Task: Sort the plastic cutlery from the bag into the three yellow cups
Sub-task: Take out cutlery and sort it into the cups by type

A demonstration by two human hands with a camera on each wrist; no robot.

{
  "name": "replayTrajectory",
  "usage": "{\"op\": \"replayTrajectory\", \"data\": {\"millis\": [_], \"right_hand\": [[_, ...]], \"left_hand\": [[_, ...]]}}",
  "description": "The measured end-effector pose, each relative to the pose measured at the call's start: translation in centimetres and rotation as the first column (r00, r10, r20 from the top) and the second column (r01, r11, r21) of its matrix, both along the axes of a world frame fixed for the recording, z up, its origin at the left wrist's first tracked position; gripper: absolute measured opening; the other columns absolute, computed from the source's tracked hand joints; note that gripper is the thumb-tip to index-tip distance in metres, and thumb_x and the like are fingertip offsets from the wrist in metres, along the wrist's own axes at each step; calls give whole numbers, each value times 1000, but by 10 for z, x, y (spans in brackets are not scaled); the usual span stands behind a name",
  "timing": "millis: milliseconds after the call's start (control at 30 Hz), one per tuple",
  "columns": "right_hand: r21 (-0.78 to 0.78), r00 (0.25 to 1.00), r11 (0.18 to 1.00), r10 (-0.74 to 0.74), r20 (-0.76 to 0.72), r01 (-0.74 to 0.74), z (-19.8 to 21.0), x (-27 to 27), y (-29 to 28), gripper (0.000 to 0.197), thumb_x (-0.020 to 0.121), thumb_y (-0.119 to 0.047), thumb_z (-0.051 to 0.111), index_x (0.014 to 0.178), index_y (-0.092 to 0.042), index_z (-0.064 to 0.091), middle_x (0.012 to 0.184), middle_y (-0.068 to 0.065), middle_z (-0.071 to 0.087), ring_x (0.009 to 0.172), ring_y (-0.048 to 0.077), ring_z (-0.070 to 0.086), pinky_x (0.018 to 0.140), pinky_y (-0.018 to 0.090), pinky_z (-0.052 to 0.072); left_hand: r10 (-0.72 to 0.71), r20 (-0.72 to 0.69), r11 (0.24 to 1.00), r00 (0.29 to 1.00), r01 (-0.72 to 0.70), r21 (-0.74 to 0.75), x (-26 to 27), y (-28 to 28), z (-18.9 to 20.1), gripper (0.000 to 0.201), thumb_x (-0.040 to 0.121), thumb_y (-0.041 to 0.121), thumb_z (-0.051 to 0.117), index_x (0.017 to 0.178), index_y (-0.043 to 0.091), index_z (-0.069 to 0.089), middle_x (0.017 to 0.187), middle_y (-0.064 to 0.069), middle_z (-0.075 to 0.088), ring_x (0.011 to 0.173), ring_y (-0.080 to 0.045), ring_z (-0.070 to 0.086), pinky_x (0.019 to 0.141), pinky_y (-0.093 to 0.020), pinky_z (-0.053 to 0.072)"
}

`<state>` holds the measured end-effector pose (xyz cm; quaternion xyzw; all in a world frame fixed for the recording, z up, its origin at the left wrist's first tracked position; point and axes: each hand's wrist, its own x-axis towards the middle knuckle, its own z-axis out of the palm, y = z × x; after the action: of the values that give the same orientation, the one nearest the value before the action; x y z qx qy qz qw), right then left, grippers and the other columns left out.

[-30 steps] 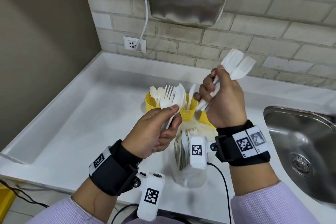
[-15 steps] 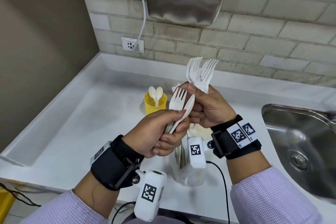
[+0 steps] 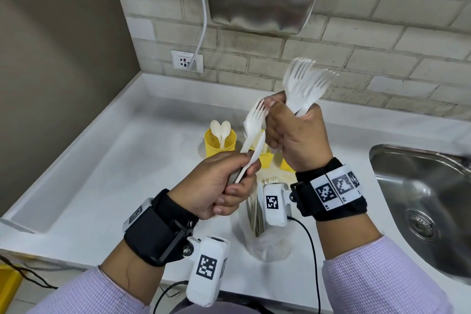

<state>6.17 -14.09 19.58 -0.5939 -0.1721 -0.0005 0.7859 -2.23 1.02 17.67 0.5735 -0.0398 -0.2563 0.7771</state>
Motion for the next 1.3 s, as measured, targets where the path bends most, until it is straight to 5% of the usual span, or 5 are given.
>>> {"op": "replayTrajectory", "data": {"millis": [400,767,933,1100,1300], "right_hand": [[158,864,932,363,-349,-327,-21,-8,-1,27,94,-31,61,82,-12,76,44,-3,32,30,5,27,36,15,26],[501,890,865,216,-401,15,-23,32,-19,34,102,-35,51,74,-16,52,78,1,53,72,21,56,75,37,52],[516,906,817,-19,-422,257,-28,53,-42,29,104,-24,49,75,-18,50,61,-1,44,49,17,49,66,33,52],[356,864,831,-258,-432,427,-37,65,-64,29,101,-19,54,72,-19,50,55,-5,30,45,13,24,49,25,32],[130,836,878,-381,-394,461,-61,76,-75,33,102,-26,59,72,-18,47,54,-3,31,42,14,26,44,24,29]], "left_hand": [[-13,63,997,998,9,74,7,2,-5,30,99,30,40,71,20,44,56,-1,20,43,-12,8,41,-15,12],[-9,117,969,993,-20,248,18,-1,-12,32,107,36,40,94,16,61,58,2,26,44,-10,13,43,-20,11],[90,218,937,972,-157,312,30,1,-17,16,107,16,46,97,5,54,60,-5,41,45,-17,35,43,-22,32],[317,440,828,840,-472,304,59,14,-34,16,97,17,63,88,5,67,81,-15,64,78,-21,57,79,-32,45],[442,679,525,586,-783,334,102,37,-46,8,92,14,72,94,21,76,91,3,76,77,-9,67,75,-15,51]]}}
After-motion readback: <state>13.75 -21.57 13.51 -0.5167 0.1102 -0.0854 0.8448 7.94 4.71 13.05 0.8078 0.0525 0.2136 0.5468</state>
